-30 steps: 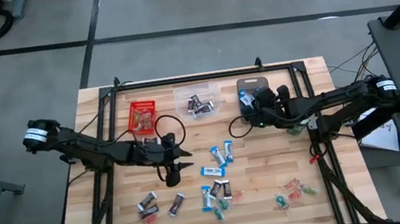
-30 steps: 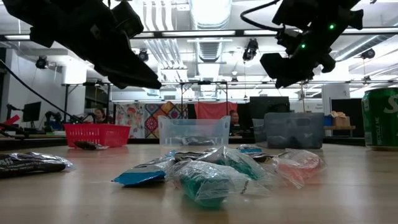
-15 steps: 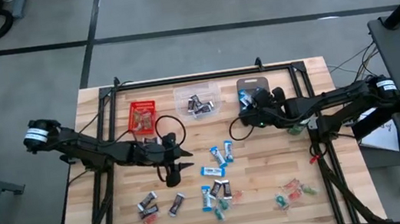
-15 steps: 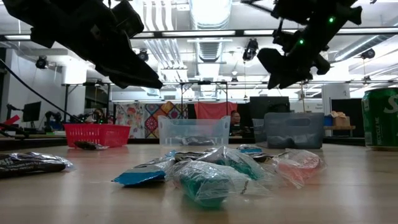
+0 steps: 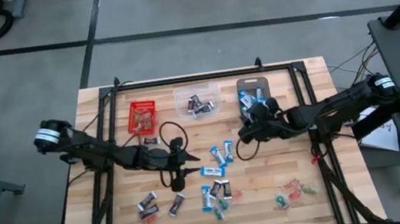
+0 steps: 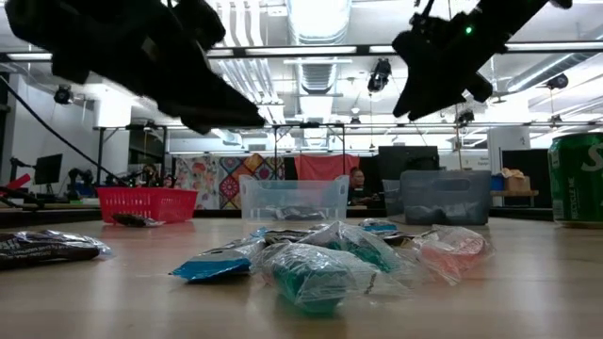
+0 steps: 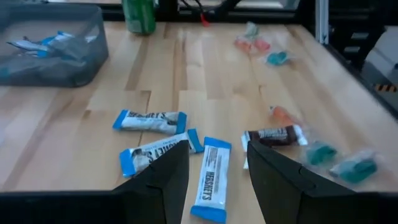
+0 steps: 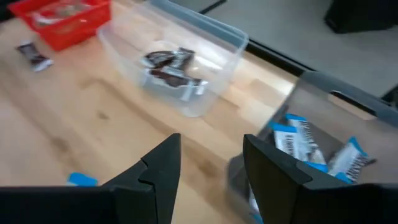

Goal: Sort candy
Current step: Put the white chocolate bar into the black bin

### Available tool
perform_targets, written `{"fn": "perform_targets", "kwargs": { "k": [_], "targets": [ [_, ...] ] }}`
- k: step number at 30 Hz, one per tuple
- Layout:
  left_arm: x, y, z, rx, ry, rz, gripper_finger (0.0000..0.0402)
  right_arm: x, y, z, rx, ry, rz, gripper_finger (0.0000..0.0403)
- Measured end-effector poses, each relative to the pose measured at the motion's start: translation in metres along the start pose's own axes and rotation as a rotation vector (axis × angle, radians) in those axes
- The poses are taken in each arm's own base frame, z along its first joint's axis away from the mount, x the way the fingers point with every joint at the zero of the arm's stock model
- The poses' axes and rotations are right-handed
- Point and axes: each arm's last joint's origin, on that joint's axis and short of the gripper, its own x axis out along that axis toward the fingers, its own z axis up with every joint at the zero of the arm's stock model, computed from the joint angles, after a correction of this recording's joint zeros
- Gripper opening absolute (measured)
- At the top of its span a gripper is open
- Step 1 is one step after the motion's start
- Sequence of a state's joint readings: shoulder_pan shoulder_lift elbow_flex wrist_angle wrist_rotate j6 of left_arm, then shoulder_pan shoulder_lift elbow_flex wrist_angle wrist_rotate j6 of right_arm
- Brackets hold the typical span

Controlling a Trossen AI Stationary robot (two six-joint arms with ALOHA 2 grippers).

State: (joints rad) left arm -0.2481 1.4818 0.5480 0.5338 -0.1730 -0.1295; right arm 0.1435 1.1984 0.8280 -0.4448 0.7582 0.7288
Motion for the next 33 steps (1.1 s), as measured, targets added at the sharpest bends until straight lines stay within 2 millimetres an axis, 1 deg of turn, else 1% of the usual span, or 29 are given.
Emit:
{"fn": "perform_targets", "kwargs": {
  "k": [6,9,15,20,24,27,30,33],
  "targets": [
    [0.029,-0.002,-0.023,0.034,-0.033,-0.003,0.0146,-0.009,0.009,-0.005,-0.015,-0.01,0.056,0.0162],
    [0.038,-0.002,-0.034,0.035,-0.047,-0.003,0.0146,-0.011,0.011,-0.006,-0.017,-0.013,0.069,0.0162],
    [0.059,-0.003,-0.044,0.097,-0.023,0.004,0.0147,-0.012,0.013,-0.006,-0.012,-0.019,0.079,0.0162],
    [0.075,-0.005,-0.051,0.127,0.042,0.008,0.0173,-0.013,0.013,-0.006,-0.013,-0.018,0.081,0.0162],
    [0.08,-0.005,-0.058,0.14,0.118,0.013,0.02,-0.013,0.014,-0.007,-0.015,-0.018,0.085,0.0162],
    [0.081,-0.004,-0.062,0.143,0.144,0.014,0.0209,-0.013,0.014,-0.007,-0.015,-0.019,0.086,0.0162],
    [0.081,-0.004,-0.066,0.134,0.148,0.016,0.0206,-0.013,0.014,-0.007,-0.015,-0.019,0.086,0.0162],
    [0.082,-0.004,-0.069,0.123,0.155,0.017,0.0188,-0.013,0.014,-0.007,-0.015,-0.019,0.087,0.0162]
  ]
}}
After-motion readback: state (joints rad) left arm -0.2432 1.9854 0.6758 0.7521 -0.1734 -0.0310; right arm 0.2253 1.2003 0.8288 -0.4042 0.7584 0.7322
